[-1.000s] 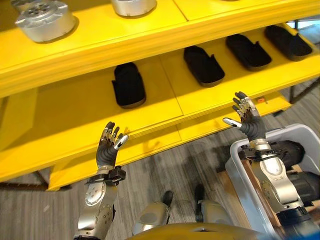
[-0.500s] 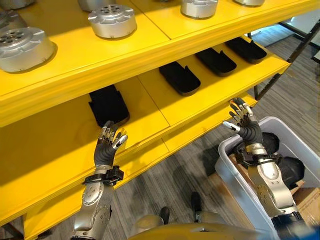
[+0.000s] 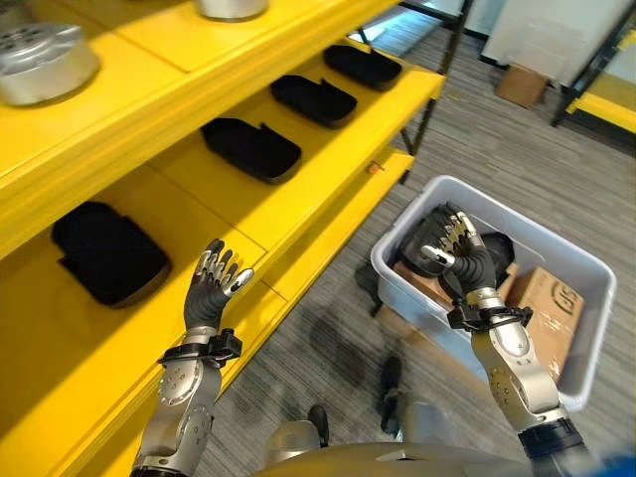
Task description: Move parts from the plastic box to the shelf.
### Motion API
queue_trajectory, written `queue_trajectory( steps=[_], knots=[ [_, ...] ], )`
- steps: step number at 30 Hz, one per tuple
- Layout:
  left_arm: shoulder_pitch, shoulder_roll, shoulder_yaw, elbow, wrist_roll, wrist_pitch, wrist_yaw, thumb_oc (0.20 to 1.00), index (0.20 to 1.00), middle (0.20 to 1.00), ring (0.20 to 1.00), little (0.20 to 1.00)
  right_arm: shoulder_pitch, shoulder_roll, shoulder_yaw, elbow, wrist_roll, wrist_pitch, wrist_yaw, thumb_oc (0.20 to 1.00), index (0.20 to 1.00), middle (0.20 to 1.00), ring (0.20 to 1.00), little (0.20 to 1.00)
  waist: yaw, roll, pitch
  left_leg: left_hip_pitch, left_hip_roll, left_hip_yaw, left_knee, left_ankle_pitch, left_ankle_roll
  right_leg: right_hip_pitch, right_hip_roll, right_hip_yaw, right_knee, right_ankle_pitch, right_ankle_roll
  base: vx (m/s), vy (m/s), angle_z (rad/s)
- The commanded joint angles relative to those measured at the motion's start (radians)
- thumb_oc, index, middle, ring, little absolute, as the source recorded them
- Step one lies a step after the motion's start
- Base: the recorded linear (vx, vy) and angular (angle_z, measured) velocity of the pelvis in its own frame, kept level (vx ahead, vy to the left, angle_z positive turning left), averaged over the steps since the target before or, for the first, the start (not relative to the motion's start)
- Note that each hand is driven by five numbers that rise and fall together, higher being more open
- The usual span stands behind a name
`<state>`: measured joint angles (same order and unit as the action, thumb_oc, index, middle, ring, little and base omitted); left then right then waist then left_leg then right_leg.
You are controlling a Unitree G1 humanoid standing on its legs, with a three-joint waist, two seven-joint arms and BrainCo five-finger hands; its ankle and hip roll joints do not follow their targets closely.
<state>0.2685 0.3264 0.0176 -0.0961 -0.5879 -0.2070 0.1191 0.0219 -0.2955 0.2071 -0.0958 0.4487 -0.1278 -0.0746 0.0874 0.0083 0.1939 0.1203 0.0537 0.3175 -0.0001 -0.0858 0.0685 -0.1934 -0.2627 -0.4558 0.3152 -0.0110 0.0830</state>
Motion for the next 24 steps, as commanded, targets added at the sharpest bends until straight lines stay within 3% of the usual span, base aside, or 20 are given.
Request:
queue_trajectory(
  steps=[1, 2, 3, 5, 9, 17, 21, 23, 24],
  knots=[
    [0.016, 0.048, 0.020, -0.069, 0.025, -0.039, -0.001, 1.000, 1.000, 1.000, 1.000, 1.000, -0.030, -0.020, -0.027, -0.059, 0.008, -0.028, -0.002, 1.000, 1.000, 1.000, 1.000, 1.000, -0.017, -0.016, -0.026, -0.098, -0.089, -0.174, -0.009, -0.002, 0.016, 0.101, 0.010, 0.137, -0.131, 0.028, 0.057, -0.01, -0.074, -0.45],
    [0.014, 0.048, 0.023, -0.070, 0.039, -0.034, 0.005, 1.000, 1.000, 1.000, 1.000, 1.000, -0.032, -0.022, -0.033, -0.068, 0.011, -0.026, -0.004, 1.000, 1.000, 1.000, 1.000, 1.000, -0.019, -0.021, -0.042, -0.090, -0.096, -0.155, -0.022, -0.010, 0.016, 0.128, -0.020, 0.158, -0.211, 0.082, 0.083, 0.04, -0.067, -0.12],
    [0.014, 0.048, 0.023, -0.070, 0.039, -0.034, 0.005, 1.000, 1.000, 1.000, 1.000, 1.000, -0.032, -0.022, -0.033, -0.068, 0.011, -0.026, -0.004, 1.000, 1.000, 1.000, 1.000, 1.000, -0.019, -0.021, -0.042, -0.089, -0.096, -0.155, -0.022, -0.010, 0.016, 0.128, -0.020, 0.158, -0.212, 0.082, 0.083, 0.03, -0.094, -0.29],
    [0.022, 0.047, 0.036, -0.074, 0.046, -0.030, 0.002, 1.000, 1.000, 1.000, 1.000, 1.000, -0.030, -0.026, -0.043, -0.063, 0.000, -0.018, -0.004, 1.000, 1.000, 1.000, 1.000, 1.000, -0.010, -0.030, -0.057, -0.074, -0.092, -0.129, -0.045, -0.025, 0.004, 0.156, -0.034, 0.112, -0.290, 0.119, 0.120, 0.07, -0.086, -0.39],
    [0.024, 0.030, 0.035, -0.066, 0.032, -0.030, 0.001, 1.000, 1.000, 1.000, 1.000, 1.000, -0.010, -0.032, -0.055, -0.080, 0.007, -0.015, 0.002, 1.000, 1.000, 1.000, 1.000, 1.000, -0.024, -0.044, -0.065, -0.078, -0.076, -0.106, -0.048, -0.005, -0.007, 0.144, -0.003, 0.134, -0.318, 0.128, 0.107, 0.09, -0.190, -0.28],
    [0.026, 0.017, 0.018, -0.046, 0.026, -0.013, -0.027, 1.000, 1.000, 1.000, 1.000, 1.000, 0.084, -0.058, -0.119, -0.101, 0.035, -0.022, 0.015, 1.000, 1.000, 1.000, 1.000, 1.000, -0.074, -0.045, -0.069, -0.061, 0.031, -0.095, 0.001, -0.009, -0.078, 0.177, 0.090, 0.149, -0.325, 0.030, 0.049, 0.09, -0.191, -0.10],
    [0.016, 0.012, 0.015, -0.042, 0.021, -0.014, -0.025, 1.000, 1.000, 1.000, 1.000, 1.000, 0.096, -0.073, -0.133, -0.106, 0.039, -0.030, 0.015, 1.000, 1.000, 1.000, 1.000, 1.000, -0.082, -0.050, -0.057, -0.094, 0.066, -0.097, 0.084, -0.015, -0.104, 0.181, 0.114, 0.153, -0.323, 0.005, 0.026, 0.06, -0.182, -0.05],
    [0.014, 0.008, 0.013, -0.040, 0.018, -0.014, -0.027, 1.000, 1.000, 1.000, 1.000, 1.000, 0.096, -0.085, -0.130, -0.108, 0.050, -0.033, 0.017, 1.000, 1.000, 1.000, 1.000, 1.000, -0.080, -0.047, -0.038, -0.138, 0.107, -0.119, 0.215, -0.024, -0.128, 0.200, 0.144, 0.164, -0.323, -0.031, 0.007, 0.08, -0.199, -0.11],
    [0.016, 0.004, 0.011, -0.040, 0.016, -0.015, -0.029, 1.000, 1.000, 1.000, 1.000, 1.000, 0.097, -0.090, -0.128, -0.109, 0.059, -0.033, 0.019, 1.000, 1.000, 1.000, 1.000, 1.000, -0.075, -0.049, -0.019, -0.181, 0.124, -0.137, 0.314, 0.005, -0.142, 0.209, 0.158, 0.168, -0.323, -0.044, -0.011, -0.03, -0.247, -0.04]
  ],
)
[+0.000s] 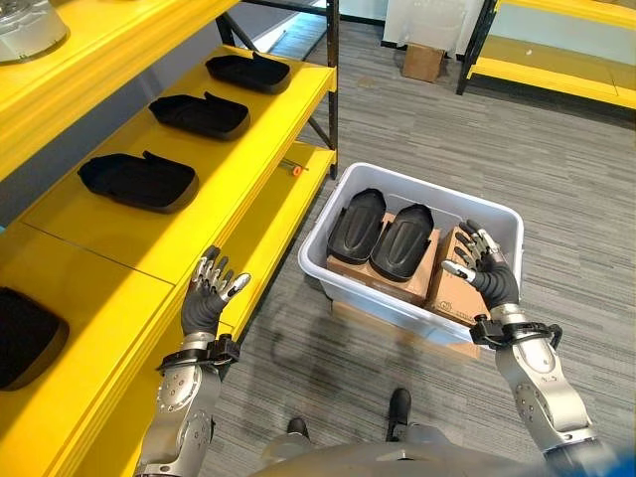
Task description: Move parts from the plastic box to the shelf.
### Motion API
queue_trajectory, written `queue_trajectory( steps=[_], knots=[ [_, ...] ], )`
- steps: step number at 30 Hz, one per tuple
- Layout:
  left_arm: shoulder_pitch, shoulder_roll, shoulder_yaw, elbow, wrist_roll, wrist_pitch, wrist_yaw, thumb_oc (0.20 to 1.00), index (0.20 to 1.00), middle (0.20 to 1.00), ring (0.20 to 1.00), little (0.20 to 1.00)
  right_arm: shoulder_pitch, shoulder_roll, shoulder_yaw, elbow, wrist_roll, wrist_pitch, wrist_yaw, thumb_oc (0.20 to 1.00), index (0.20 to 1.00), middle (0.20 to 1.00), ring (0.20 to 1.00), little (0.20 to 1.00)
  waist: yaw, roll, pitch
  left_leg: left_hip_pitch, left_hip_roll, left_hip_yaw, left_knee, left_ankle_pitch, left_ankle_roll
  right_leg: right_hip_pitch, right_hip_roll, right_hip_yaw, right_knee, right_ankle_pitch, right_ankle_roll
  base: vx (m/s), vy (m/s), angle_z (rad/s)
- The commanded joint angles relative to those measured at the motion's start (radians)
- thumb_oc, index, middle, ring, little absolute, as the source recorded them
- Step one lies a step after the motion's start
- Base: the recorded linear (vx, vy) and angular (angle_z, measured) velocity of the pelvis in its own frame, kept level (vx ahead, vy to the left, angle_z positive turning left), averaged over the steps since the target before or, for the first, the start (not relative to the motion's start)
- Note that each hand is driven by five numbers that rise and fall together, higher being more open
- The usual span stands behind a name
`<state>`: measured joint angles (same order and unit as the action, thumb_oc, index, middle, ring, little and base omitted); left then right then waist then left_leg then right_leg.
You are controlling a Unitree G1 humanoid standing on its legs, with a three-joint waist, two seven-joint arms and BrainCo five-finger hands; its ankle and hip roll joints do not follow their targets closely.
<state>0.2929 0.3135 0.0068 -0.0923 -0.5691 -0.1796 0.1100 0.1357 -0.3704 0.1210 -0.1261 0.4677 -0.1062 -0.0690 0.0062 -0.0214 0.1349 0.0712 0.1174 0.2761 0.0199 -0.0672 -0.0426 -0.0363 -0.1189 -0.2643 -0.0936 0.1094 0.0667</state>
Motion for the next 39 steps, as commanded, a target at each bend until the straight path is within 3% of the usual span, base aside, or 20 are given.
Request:
queue_trajectory(
  steps=[1, 2, 3, 4, 5, 6, 7, 8, 9, 10, 11, 12, 13, 15, 16, 18, 23, 30, 39],
  knots=[
    [-0.010, 0.014, 0.020, -0.044, -0.006, -0.044, -0.021, 1.000, 1.000, 1.000, 1.000, 1.000, -0.014, -0.024, -0.042, -0.082, 0.046, -0.055, 0.015, 1.000, 1.000, 1.000, 1.000, 1.000, 0.014, -0.026, 0.069, -0.191, 0.054, -0.121, 0.403, 0.037, -0.034, 0.047, 0.015, -0.031, 0.089, -0.159, -0.017, -0.13, -0.222, -0.02],
    [-0.015, 0.015, 0.012, -0.041, -0.006, -0.044, -0.019, 1.000, 1.000, 1.000, 1.000, 1.000, -0.017, -0.034, -0.040, -0.082, 0.046, -0.056, 0.015, 1.000, 1.000, 1.000, 1.000, 1.000, 0.028, -0.030, 0.094, -0.232, 0.025, -0.187, 0.490, 0.066, -0.044, 0.049, 0.016, -0.030, 0.096, -0.163, -0.029, -0.12, -0.127, -0.14],
    [-0.015, 0.015, 0.012, -0.041, -0.006, -0.044, -0.019, 1.000, 1.000, 1.000, 1.000, 1.000, -0.017, -0.034, -0.040, -0.082, 0.046, -0.056, 0.015, 1.000, 1.000, 1.000, 1.000, 1.000, 0.028, -0.030, 0.094, -0.232, 0.025, -0.187, 0.490, 0.066, -0.044, 0.049, 0.016, -0.030, 0.096, -0.163, -0.029, 0.03, -0.034, -0.30],
    [-0.019, 0.010, 0.002, -0.038, -0.006, -0.038, -0.021, 1.000, 1.000, 1.000, 1.000, 1.000, -0.019, -0.037, -0.039, -0.081, 0.044, -0.057, 0.012, 1.000, 1.000, 1.000, 1.000, 1.000, 0.027, -0.041, 0.101, -0.265, 0.027, -0.252, 0.341, 0.057, -0.031, 0.043, 0.011, -0.028, 0.082, -0.171, -0.016, 0.05, 0.015, -0.20],
    [-0.019, 0.010, 0.002, -0.038, -0.006, -0.038, -0.021, 1.000, 1.000, 1.000, 1.000, 1.000, -0.018, -0.037, -0.039, -0.081, 0.044, -0.057, 0.012, 1.000, 1.000, 1.000, 1.000, 1.000, 0.027, -0.042, 0.102, -0.262, 0.026, -0.251, 0.337, 0.058, -0.031, 0.044, 0.010, -0.028, 0.081, -0.171, -0.015, 0.15, 0.124, -0.15],
    [-0.015, 0.022, 0.000, -0.044, -0.002, -0.040, -0.022, 1.000, 1.000, 1.000, 1.000, 1.000, -0.017, -0.039, -0.041, -0.072, 0.045, -0.063, 0.008, 1.000, 1.000, 1.000, 1.000, 1.000, 0.026, -0.041, 0.090, -0.248, 0.104, -0.288, 0.109, 0.114, -0.038, 0.039, 0.012, -0.008, 0.077, -0.178, 0.005, 0.15, 0.210, -0.01],
    [-0.015, 0.027, -0.005, -0.044, 0.005, -0.041, -0.017, 1.000, 1.000, 1.000, 1.000, 1.000, -0.018, -0.041, -0.035, -0.065, 0.046, -0.068, 0.006, 1.000, 1.000, 1.000, 1.000, 1.000, 0.033, -0.032, 0.091, -0.265, 0.141, -0.331, 0.015, 0.188, -0.053, 0.038, 0.006, 0.004, 0.081, -0.185, 0.013, 0.15, 0.209, -0.14],
    [-0.016, 0.027, -0.005, -0.044, 0.005, -0.041, -0.016, 1.000, 1.000, 1.000, 1.000, 1.000, -0.018, -0.041, -0.035, -0.065, 0.046, -0.069, 0.006, 1.000, 1.000, 1.000, 1.000, 1.000, 0.031, -0.031, 0.088, -0.266, 0.142, -0.332, 0.007, 0.195, -0.054, 0.034, 0.007, 0.003, 0.081, -0.184, 0.013, 0.13, 0.264, -0.27],
    [-0.024, 0.031, -0.010, -0.040, 0.008, -0.043, -0.018, 1.000, 1.000, 1.000, 1.000, 1.000, -0.018, -0.052, -0.035, -0.062, 0.044, -0.069, 0.007, 1.000, 1.000, 1.000, 1.000, 1.000, 0.025, -0.011, 0.088, -0.265, 0.154, -0.354, -0.046, 0.236, -0.076, 0.038, -0.006, 0.018, 0.081, -0.188, 0.025, 0.08, 0.162, -0.36],
    [-0.025, 0.031, -0.010, -0.039, 0.009, -0.043, -0.018, 1.000, 1.000, 1.000, 1.000, 1.000, -0.018, -0.053, -0.035, -0.062, 0.044, -0.069, 0.007, 1.000, 1.000, 1.000, 1.000, 1.000, 0.026, -0.010, 0.089, -0.263, 0.155, -0.353, -0.051, 0.238, -0.077, 0.038, -0.005, 0.018, 0.081, -0.188, 0.025, 0.18, 0.354, -0.44],
    [-0.028, 0.024, -0.017, -0.021, 0.000, -0.044, -0.027, 1.000, 1.000, 1.000, 1.000, 1.000, -0.001, -0.040, -0.027, -0.054, 0.049, -0.057, 0.025, 1.000, 1.000, 1.000, 1.000, 1.000, 0.023, 0.004, 0.074, -0.216, 0.149, -0.326, -0.059, 0.186, -0.077, 0.041, -0.014, 0.049, 0.081, -0.184, 0.035, 0.09, 0.189, -0.41],
    [-0.028, 0.024, -0.017, -0.021, 0.000, -0.045, -0.027, 1.000, 1.000, 1.000, 1.000, 1.000, -0.001, -0.040, -0.027, -0.054, 0.049, -0.057, 0.025, 1.000, 1.000, 1.000, 1.000, 1.000, 0.023, 0.004, 0.073, -0.216, 0.149, -0.326, -0.059, 0.186, -0.077, 0.041, -0.014, 0.049, 0.081, -0.184, 0.035, 0.22, 0.472, -0.73],
    [-0.039, 0.025, -0.022, -0.030, -0.008, -0.047, -0.039, 1.000, 1.000, 1.000, 1.000, 1.000, 0.027, -0.025, -0.032, -0.066, 0.045, -0.050, 0.037, 1.000, 1.000, 1.000, 1.000, 1.000, 0.011, 0.016, 0.068, -0.221, 0.119, -0.291, -0.017, 0.158, -0.073, 0.051, -0.059, 0.046, 0.084, -0.163, 0.056, 0.19, 0.398, -0.83],
    [-0.034, 0.045, -0.016, -0.029, 0.006, -0.053, -0.052, 1.000, 1.000, 1.000, 1.000, 1.000, 0.038, -0.016, -0.025, -0.064, 0.043, -0.037, 0.055, 1.000, 1.000, 1.000, 1.000, 1.000, 0.011, 0.007, 0.074, -0.210, 0.082, -0.258, 0.021, 0.110, -0.054, 0.054, -0.104, 0.077, 0.084, -0.137, 0.078, 0.16, 0.382, -0.60],
    [-0.034, 0.045, -0.016, -0.029, 0.006, -0.053, -0.052, 1.000, 1.000, 1.000, 1.000, 1.000, 0.038, -0.015, -0.025, -0.064, 0.043, -0.037, 0.055, 1.000, 1.000, 1.000, 1.000, 1.000, 0.012, 0.007, 0.074, -0.210, 0.082, -0.257, 0.021, 0.111, -0.054, 0.053, -0.104, 0.077, 0.084, -0.137, 0.078, 0.07, 0.337, -0.26],
    [-0.038, 0.078, 0.000, -0.034, 0.007, -0.058, -0.039, 1.000, 1.000, 1.000, 1.000, 1.000, 0.012, 0.005, 0.006, -0.049, 0.041, -0.025, 0.062, 1.000, 1.000, 1.000, 1.000, 1.000, 0.011, -0.006, 0.083, -0.208, 0.051, -0.193, 0.055, 0.064, -0.030, 0.023, -0.149, 0.107, 0.079, -0.097, 0.107, 0.03, 0.307, -0.37],
    [-0.048, 0.103, 0.017, -0.026, 0.011, -0.060, -0.020, 1.000, 1.000, 1.000, 1.000, 1.000, -0.009, 0.016, 0.045, -0.047, 0.070, -0.015, 0.082, 1.000, 1.000, 1.000, 1.000, 1.000, 0.009, -0.032, 0.087, -0.221, 0.035, -0.135, 0.087, 0.031, -0.016, -0.018, -0.180, 0.134, 0.061, -0.060, 0.126, 0.02, 0.136, -0.53],
    [-0.075, 0.104, -0.011, -0.014, 0.000, -0.053, -0.007, 1.000, 1.000, 1.000, 1.000, 1.000, -0.009, 0.000, 0.052, -0.048, 0.083, -0.014, 0.071, 1.000, 1.000, 1.000, 1.000, 1.000, -0.010, -0.041, 0.091, -0.244, 0.054, -0.128, 0.097, 0.036, -0.031, -0.039, -0.174, 0.122, 0.053, -0.057, 0.119, 0.06, -0.024, -0.10],
    [-0.153, 0.102, -0.064, -0.003, -0.001, -0.058, 0.023, 1.000, 1.000, 1.000, 1.000, 1.000, -0.199, 0.007, 0.087, 0.006, 0.048, -0.051, -0.046, 1.000, 1.000, 1.000, 1.000, 1.000, -0.014, -0.022, 0.133, -0.276, 0.105, -0.114, 0.015, 0.111, -0.065, -0.125, -0.125, 0.119, 0.050, -0.058, 0.104, 0.02, -0.075, -0.09]
  ],
)
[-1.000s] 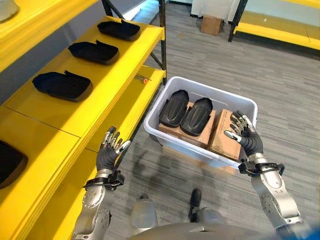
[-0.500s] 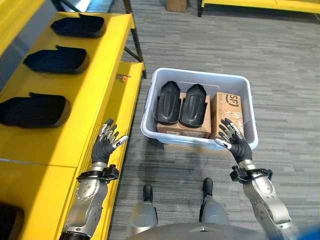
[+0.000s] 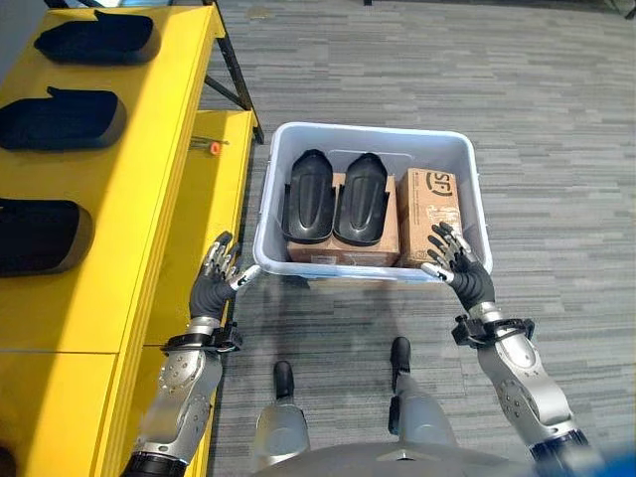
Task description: Move parts from the plastic box to the shelf.
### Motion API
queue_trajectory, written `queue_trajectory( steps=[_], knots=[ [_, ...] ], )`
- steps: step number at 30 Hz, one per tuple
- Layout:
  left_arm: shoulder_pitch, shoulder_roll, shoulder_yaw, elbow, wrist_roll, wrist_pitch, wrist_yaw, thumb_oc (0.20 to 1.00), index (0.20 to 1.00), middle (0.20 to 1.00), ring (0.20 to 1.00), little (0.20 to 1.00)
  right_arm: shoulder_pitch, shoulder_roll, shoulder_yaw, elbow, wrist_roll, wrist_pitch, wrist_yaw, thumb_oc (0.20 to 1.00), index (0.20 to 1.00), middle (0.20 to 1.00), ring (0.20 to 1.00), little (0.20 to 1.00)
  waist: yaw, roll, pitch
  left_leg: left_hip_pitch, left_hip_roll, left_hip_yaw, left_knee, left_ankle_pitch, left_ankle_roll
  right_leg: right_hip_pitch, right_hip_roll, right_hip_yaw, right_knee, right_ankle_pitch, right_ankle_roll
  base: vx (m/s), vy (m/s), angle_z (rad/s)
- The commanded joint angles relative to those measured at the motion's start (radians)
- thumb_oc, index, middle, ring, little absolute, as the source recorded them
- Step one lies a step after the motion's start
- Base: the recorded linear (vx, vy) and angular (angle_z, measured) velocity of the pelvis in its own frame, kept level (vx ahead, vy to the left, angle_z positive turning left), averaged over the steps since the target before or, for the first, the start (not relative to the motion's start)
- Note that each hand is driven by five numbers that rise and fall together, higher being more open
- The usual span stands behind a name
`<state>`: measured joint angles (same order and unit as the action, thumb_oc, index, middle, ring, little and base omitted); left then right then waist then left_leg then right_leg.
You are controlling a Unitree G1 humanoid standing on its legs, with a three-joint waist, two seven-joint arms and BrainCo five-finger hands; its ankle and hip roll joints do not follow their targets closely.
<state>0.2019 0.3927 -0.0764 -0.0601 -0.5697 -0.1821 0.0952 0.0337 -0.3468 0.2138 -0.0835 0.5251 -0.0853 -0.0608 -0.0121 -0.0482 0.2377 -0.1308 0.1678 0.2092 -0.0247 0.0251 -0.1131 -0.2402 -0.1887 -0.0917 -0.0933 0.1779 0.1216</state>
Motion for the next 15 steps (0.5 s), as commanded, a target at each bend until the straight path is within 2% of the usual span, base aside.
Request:
queue_trajectory(
  steps=[1, 8, 15],
  knots=[
    [-0.076, 0.020, 0.011, -0.035, 0.000, -0.058, 0.044, 1.000, 1.000, 1.000, 1.000, 1.000, -0.125, -0.013, 0.003, -0.020, -0.013, -0.072, -0.070, 1.000, 1.000, 1.000, 1.000, 1.000, 0.005, 0.007, 0.035, -0.083, 0.057, -0.046, 0.052, 0.029, 0.003, 0.065, -0.053, -0.055, 0.050, -0.124, 0.047, -0.01, -0.078, -0.07],
    [-0.163, -0.009, -0.051, -0.034, -0.002, -0.061, 0.098, 1.000, 1.000, 1.000, 1.000, 1.000, -0.318, 0.040, 0.074, 0.070, 0.045, -0.080, -0.171, 1.000, 1.000, 1.000, 1.000, 1.000, 0.029, 0.024, 0.087, -0.111, 0.069, -0.048, -0.018, 0.079, -0.008, 0.010, -0.038, -0.066, 0.046, -0.116, 0.044, -0.01, -0.043, -0.03],
    [-0.210, -0.012, -0.090, -0.039, -0.001, -0.074, 0.121, 1.000, 1.000, 1.000, 1.000, 1.000, -0.439, 0.069, 0.095, 0.124, 0.054, -0.102, -0.227, 1.000, 1.000, 1.000, 1.000, 1.000, 0.045, 0.038, 0.123, -0.144, 0.059, -0.053, -0.022, 0.087, -0.010, -0.023, -0.046, -0.068, 0.045, -0.105, 0.044, 0.00, 0.000, 0.00]
  ],
)
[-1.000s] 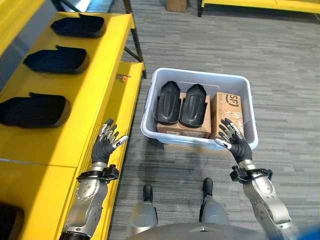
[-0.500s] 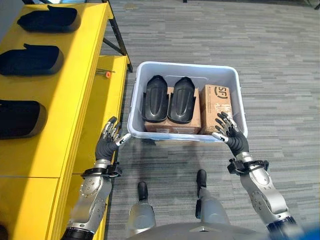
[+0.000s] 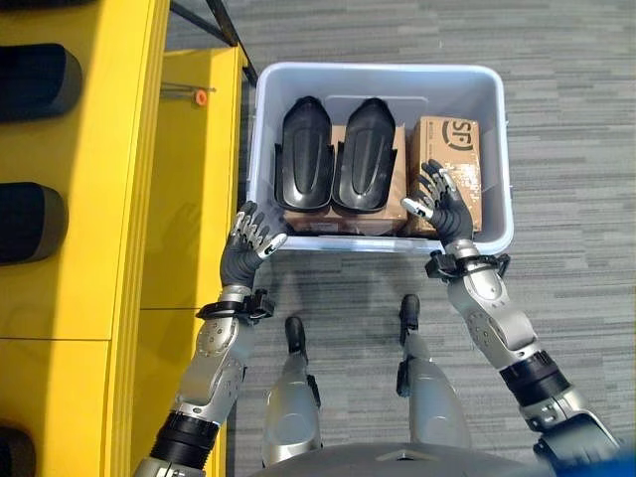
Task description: Move parts from the plastic box to the shelf.
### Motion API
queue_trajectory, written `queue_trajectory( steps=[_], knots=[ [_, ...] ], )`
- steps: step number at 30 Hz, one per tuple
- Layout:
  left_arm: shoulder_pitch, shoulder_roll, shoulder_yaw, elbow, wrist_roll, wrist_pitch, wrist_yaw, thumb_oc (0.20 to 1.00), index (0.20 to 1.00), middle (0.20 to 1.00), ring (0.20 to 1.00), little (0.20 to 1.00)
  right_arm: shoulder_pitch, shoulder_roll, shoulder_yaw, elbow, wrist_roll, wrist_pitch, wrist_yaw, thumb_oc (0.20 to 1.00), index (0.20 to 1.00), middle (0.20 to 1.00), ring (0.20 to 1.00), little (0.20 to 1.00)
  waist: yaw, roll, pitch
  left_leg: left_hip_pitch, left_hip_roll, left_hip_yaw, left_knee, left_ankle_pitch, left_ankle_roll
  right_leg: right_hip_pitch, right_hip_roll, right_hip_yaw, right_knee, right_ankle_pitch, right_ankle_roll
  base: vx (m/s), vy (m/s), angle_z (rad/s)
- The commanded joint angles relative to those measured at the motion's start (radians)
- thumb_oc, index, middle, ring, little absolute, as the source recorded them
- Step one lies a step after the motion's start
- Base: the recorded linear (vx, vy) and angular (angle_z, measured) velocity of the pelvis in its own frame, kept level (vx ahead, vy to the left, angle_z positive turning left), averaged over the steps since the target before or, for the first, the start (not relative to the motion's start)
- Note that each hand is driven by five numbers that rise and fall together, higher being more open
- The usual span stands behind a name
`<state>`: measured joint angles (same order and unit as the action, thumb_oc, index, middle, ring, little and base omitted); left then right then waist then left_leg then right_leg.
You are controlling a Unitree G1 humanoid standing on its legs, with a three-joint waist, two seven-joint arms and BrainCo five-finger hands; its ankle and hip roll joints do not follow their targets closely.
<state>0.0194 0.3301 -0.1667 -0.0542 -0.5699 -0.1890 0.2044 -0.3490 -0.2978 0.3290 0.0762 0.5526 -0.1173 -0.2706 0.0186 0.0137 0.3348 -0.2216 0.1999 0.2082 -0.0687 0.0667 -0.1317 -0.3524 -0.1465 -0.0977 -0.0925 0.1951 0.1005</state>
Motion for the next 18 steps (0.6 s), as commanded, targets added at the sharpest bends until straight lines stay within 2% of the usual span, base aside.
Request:
queue_trajectory(
  steps=[1, 8, 18],
  knots=[
    [-0.036, 0.050, -0.007, -0.048, -0.004, -0.070, 0.017, 1.000, 1.000, 1.000, 1.000, 1.000, -0.077, 0.022, -0.023, -0.024, 0.025, -0.073, -0.033, 1.000, 1.000, 1.000, 1.000, 1.000, 0.017, -0.021, 0.030, -0.060, 0.026, -0.054, 0.024, 0.045, 0.009, 0.083, -0.090, -0.062, 0.047, -0.121, 0.065, 0.00, 0.000, 0.00],
    [-0.081, 0.048, -0.043, -0.061, -0.022, -0.088, 0.033, 1.000, 1.000, 1.000, 1.000, 1.000, -0.222, 0.009, -0.067, 0.069, 0.007, -0.093, -0.121, 1.000, 1.000, 1.000, 1.000, 1.000, 0.031, 0.000, 0.073, -0.108, 0.007, -0.063, 0.047, 0.041, 0.012, 0.040, -0.104, -0.056, 0.065, -0.116, 0.063, -0.01, 0.004, 0.02],
    [-0.110, 0.054, -0.076, -0.071, -0.034, -0.101, 0.035, 1.000, 1.000, 1.000, 1.000, 1.000, -0.353, -0.045, -0.098, 0.177, -0.061, -0.086, -0.183, 1.000, 1.000, 1.000, 1.000, 1.000, 0.037, 0.024, 0.104, -0.125, -0.008, -0.064, 0.049, 0.040, 0.020, 0.013, -0.110, -0.045, 0.084, -0.116, 0.060, 0.00, 0.000, 0.00]
  ],
)
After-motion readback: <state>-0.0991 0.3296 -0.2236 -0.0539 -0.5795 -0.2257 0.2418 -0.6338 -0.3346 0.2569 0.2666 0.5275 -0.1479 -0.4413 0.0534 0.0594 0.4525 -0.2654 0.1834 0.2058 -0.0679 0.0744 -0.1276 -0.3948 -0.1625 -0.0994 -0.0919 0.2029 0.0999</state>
